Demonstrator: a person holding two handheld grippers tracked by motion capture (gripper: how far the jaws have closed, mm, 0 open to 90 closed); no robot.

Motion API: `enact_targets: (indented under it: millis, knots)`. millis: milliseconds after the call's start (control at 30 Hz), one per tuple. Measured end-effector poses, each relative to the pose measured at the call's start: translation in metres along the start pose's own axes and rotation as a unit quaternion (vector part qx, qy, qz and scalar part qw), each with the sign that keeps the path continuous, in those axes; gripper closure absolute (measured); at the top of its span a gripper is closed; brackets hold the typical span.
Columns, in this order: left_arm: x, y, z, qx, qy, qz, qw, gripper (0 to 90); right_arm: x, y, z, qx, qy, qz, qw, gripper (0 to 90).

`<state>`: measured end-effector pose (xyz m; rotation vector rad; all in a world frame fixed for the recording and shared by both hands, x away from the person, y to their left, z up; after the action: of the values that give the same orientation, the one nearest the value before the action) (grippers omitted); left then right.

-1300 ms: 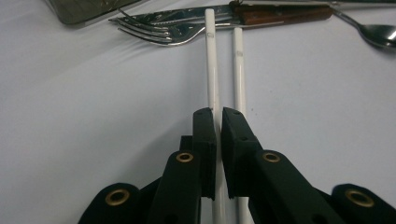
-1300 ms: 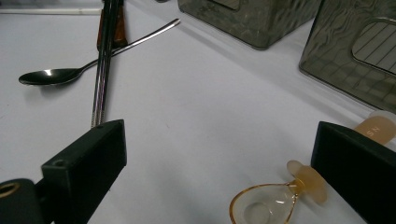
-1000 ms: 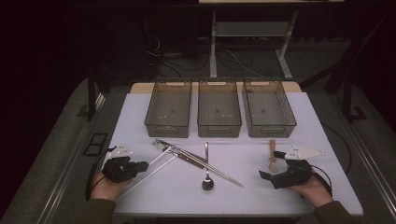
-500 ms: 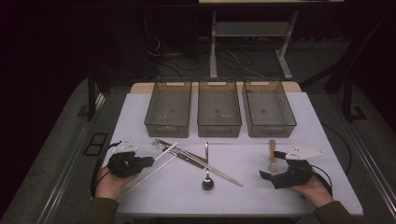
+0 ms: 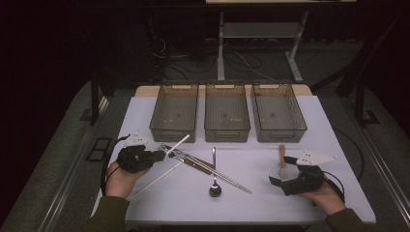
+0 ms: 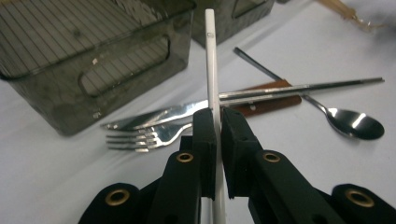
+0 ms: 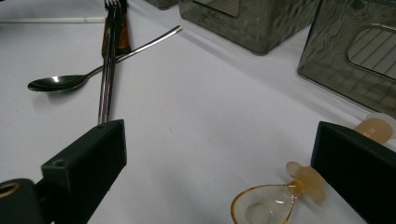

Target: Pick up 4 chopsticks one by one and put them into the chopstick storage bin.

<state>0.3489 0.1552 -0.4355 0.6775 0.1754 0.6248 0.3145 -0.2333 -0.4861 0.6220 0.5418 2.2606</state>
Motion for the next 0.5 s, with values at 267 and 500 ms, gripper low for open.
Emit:
enact_targets:
  millis: [267,500]
  knots:
    - [0.006,-0.004,0.016,-0.009,-0.004,0.008,0.9999,84.2,0.000,0.000,0.000,0.000,0.001,-0.002,1.0000,3.2]
    - [0.011,-0.012,0.028,-0.010,-0.005,0.006,0.9999,84.2,-0.001,0.001,0.000,-0.001,-0.003,-0.002,1.0000,3.2]
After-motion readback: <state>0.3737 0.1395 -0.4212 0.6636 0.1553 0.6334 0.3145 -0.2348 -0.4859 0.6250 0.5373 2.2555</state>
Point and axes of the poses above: each handheld gripper's, and its own axes: y roughly backward along the jaws, z roughly out of its top, x roughly to its left, the point moved 9 cm from there along -y, roughly forward along the jaws, and after that the axes turned 11 degrees about -y, right-handed, at the moved point
